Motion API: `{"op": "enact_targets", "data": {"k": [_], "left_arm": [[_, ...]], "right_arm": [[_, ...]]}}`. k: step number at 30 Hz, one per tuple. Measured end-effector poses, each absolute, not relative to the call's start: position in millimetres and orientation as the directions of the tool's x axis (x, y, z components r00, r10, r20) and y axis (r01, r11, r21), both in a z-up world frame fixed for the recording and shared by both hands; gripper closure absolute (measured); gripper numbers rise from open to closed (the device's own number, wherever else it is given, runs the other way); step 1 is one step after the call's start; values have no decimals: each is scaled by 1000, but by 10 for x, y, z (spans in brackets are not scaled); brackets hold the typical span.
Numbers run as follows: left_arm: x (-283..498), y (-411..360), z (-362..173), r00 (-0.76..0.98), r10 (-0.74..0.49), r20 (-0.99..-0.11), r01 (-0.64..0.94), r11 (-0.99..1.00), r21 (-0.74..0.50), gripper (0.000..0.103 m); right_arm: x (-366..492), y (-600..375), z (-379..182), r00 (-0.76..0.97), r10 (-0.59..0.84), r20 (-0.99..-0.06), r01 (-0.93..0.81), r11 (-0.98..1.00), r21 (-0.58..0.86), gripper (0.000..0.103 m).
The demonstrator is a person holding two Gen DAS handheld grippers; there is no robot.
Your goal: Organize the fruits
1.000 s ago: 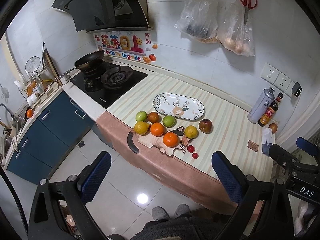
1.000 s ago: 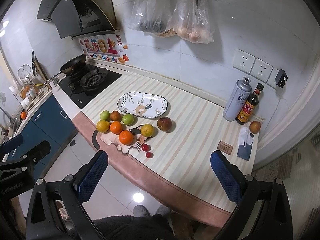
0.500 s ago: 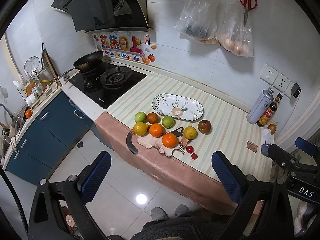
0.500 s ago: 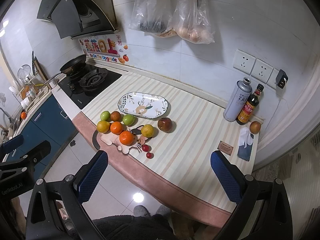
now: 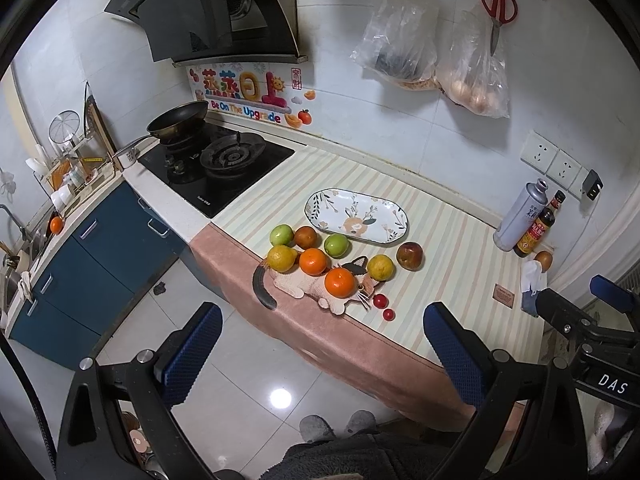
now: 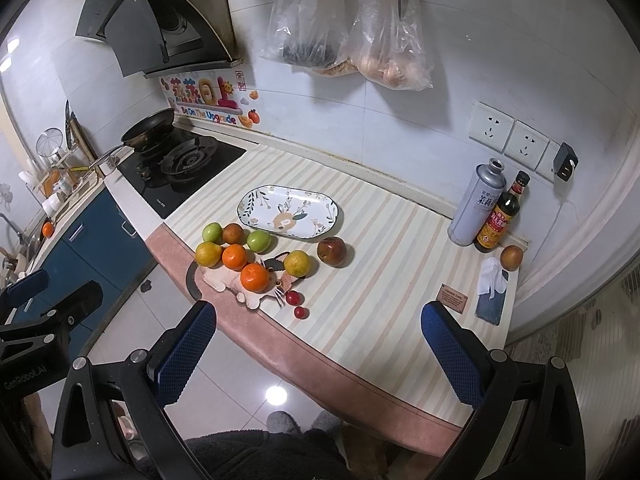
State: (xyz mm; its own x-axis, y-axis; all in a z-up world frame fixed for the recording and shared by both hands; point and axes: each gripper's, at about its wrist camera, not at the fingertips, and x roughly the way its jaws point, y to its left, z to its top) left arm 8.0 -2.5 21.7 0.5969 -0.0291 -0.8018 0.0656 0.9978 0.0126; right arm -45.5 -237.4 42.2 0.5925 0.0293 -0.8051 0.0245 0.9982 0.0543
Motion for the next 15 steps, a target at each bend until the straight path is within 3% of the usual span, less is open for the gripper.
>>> {"op": "enact_targets", "data": {"k": [15], "left_arm": [[73,4,221,598,-31,-801,63,998,9,0]], "right_arm": [[-454,-2306,432,593,34,-804,22,998,58,0]]}}
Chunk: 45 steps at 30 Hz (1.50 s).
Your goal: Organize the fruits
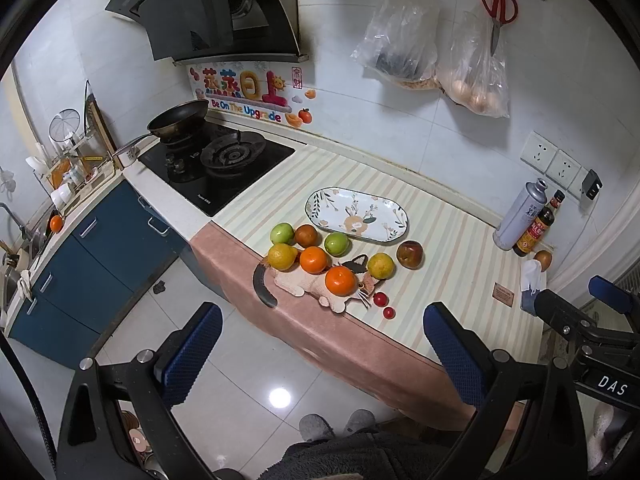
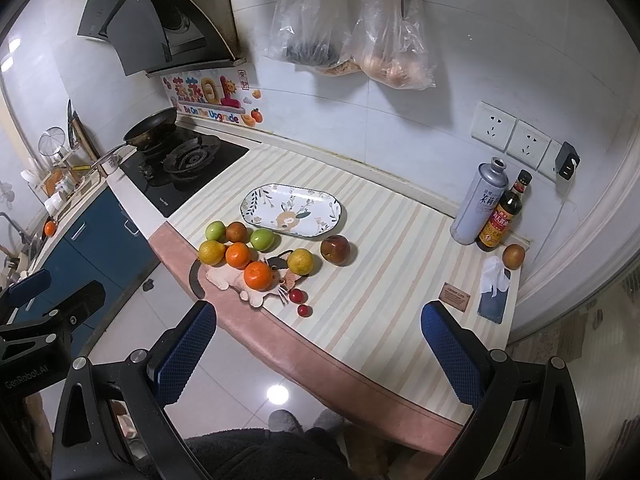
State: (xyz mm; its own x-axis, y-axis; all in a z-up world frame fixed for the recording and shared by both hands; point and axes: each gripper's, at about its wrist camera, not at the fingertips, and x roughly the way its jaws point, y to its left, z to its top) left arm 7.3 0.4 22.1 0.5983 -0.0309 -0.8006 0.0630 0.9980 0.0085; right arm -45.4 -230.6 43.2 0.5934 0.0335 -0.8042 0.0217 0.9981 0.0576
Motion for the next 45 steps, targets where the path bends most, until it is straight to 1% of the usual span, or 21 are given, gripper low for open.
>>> {"op": "enact_targets", "data": {"k": [12,18,21,23,25,27,31,34,37,39,40,41,42,44,45], "left_arm": [[67,36,217,603,-32,-797,59,998,5,0],[187,77,98,609,5,-793,21,1000,23,0],[336,103,-36,624,72,-778,-24,997,73,0],[463,130,-157,632,151,-760,-67,988,141,0],[620,188,-295,621,202,-757,-96,979,182,0],[768,284,-437,599,237,-765,-121,971,206,0],[1109,484,-715,548,268,-792,-143,963,228,0],[1449,653,-999,488,257,-834,-137,966,218,0],[1844,826,-1353,403,194,-894,-117,980,160,0],[2135,964,-1613,336,139,-931,-117,988,105,1],[2341,1049,-1801,292,91,-952,-116,992,59,1],[2481,1112,-1944,256,62,-965,-119,992,32,2],[2572,1135,-2059,229,38,-973,-120,993,10,8],[2824,1221,-2387,150,-33,-988,-127,990,-53,13],[2904,1238,-2516,120,-53,-991,-132,989,-68,13]], "right_arm": [[-481,-2312,411,595,62,-801,6,997,82,0],[-314,-2471,203,564,136,-814,17,984,176,0],[-156,-2533,-29,535,198,-821,17,969,245,0],[-41,-2534,-178,520,233,-822,10,960,279,0],[119,-2529,-382,496,264,-827,7,951,308,0],[255,-2522,-537,479,279,-832,8,947,322,0],[600,-2506,-914,435,297,-850,43,936,349,0],[847,-2503,-1193,402,299,-866,89,928,361,0],[1166,-2533,-1544,360,285,-889,162,919,360,0],[1360,-2557,-1723,341,266,-902,206,915,348,0],[1484,-2568,-1841,328,256,-909,238,909,342,0],[1553,-2587,-1905,322,255,-912,257,904,343,0],[1669,-2607,-2016,312,251,-916,290,893,343,0],[1855,-2641,-2202,297,242,-924,342,876,339,0],[1934,-2647,-2278,287,235,-929,361,872,332,0]]}}
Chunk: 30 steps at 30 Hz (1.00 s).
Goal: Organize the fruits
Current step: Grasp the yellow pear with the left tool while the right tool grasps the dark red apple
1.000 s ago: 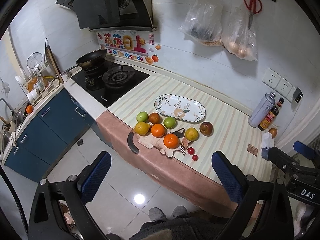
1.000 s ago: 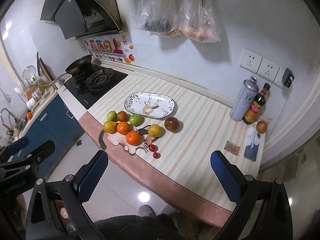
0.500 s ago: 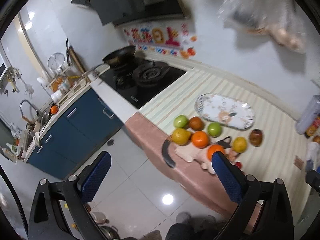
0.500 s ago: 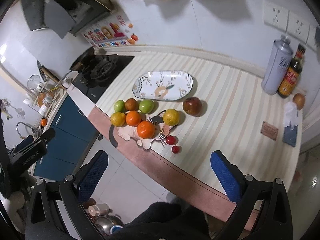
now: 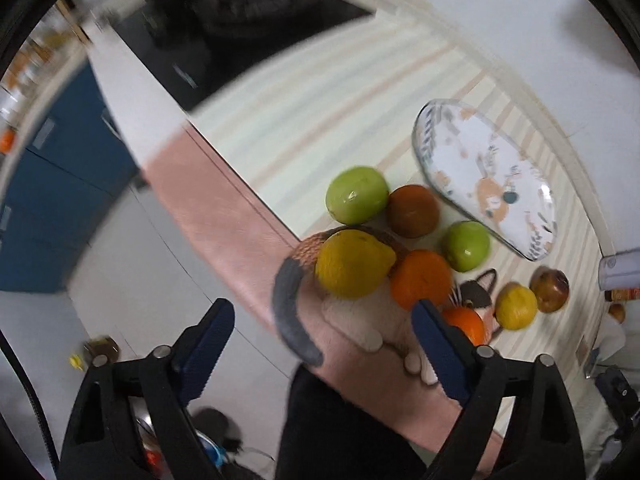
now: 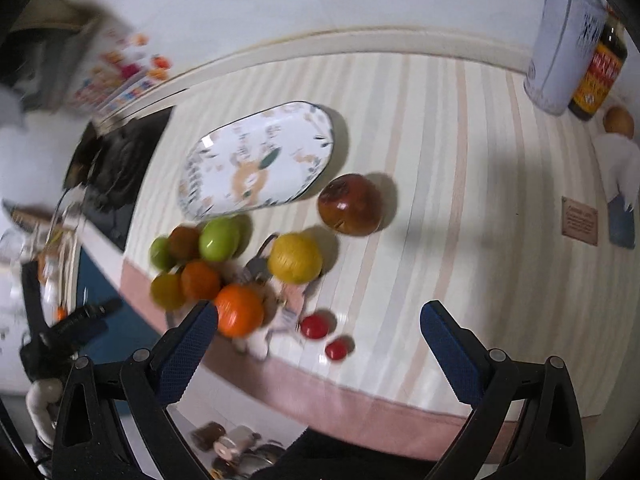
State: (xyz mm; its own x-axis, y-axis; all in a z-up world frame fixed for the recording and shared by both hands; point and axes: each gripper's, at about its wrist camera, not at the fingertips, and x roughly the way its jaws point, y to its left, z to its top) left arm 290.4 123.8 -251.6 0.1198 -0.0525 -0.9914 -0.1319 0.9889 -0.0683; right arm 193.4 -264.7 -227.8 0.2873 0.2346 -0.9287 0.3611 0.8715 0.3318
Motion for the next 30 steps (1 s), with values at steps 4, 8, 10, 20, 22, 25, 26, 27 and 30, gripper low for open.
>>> {"op": "enact_targets", "data": {"k": [4,8,10,20,22,25,26,27,30], "left_arm": [[3184,1190,-3063,-8,-136,-991,-121,983,-135,13],[3331,1117,-3342,-62,-167,-984,-104,982,-160,13],[3347,1071,-3406,-71,-184,-980,-94,980,-178,14],[3389,875,-3460,-10,-180,-984,-21,983,-180,35],[3376,873,-3471,-9,-176,-984,-20,984,-176,35],[3339,905,-3455,-7,-167,-986,-19,986,-167,35],[3330,914,-3435,-2,-166,-986,-19,986,-166,35],[3324,922,-3406,2,-165,-986,-17,986,-165,35],[3317,919,-3284,15,-179,-984,-13,984,-179,35]], "right_arm": [[2252,-2676,-2598,247,216,-945,427,851,306,1],[2454,-2756,-2842,214,203,-956,482,829,284,1],[2549,-2782,-2964,200,201,-959,502,820,276,1],[2886,-2865,-3447,120,223,-967,549,797,252,29],[2932,-2845,-3496,133,243,-961,544,793,275,31],[2981,-2769,-3469,132,199,-971,515,823,239,32],[2981,-2740,-3470,126,195,-973,509,829,233,32],[2977,-2720,-3471,123,197,-973,502,833,232,32],[2937,-2657,-3425,131,217,-967,485,837,253,32]]}}
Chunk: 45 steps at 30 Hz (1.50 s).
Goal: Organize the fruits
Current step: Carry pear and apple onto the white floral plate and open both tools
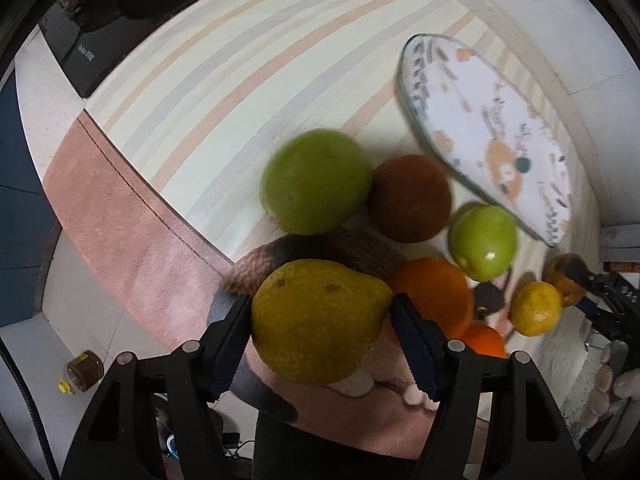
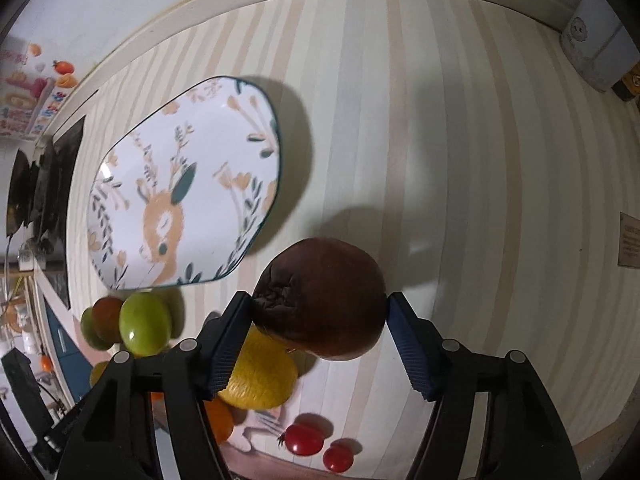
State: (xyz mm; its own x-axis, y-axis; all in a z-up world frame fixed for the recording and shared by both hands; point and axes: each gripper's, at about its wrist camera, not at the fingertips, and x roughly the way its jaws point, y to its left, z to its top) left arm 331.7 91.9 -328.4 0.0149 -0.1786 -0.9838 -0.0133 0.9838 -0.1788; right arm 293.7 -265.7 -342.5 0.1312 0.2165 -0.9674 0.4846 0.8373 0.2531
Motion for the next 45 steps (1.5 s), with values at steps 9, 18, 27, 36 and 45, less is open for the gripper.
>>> {"op": "enact_targets", "data": {"k": [9,18,27,36,45], "left_arm": [[3677,507,-2418,146,-302,-942,88,952,-292,35],[4690,-298,-2612,96,-293,-951,225,937,-266,35],[5216,-545,-3274,-129,-339,-932,125,927,-355,35],[5249,-562,-3419,-194,-360,-913,63,924,-378,35],[5266,-481,-3259,-135,-319,-938,77,940,-331,15]], "right_arm": [[3099,-2463,-2875,244,283,-927,388,848,361,32],[3852,-2296,-2973,227,286,-931,294,891,345,32],[4402,-2191,-3363,141,286,-948,229,922,313,32],[4619,-2059,-3471,76,292,-953,193,934,302,31],[4594,-2132,-3333,80,299,-951,223,924,309,11]]}}
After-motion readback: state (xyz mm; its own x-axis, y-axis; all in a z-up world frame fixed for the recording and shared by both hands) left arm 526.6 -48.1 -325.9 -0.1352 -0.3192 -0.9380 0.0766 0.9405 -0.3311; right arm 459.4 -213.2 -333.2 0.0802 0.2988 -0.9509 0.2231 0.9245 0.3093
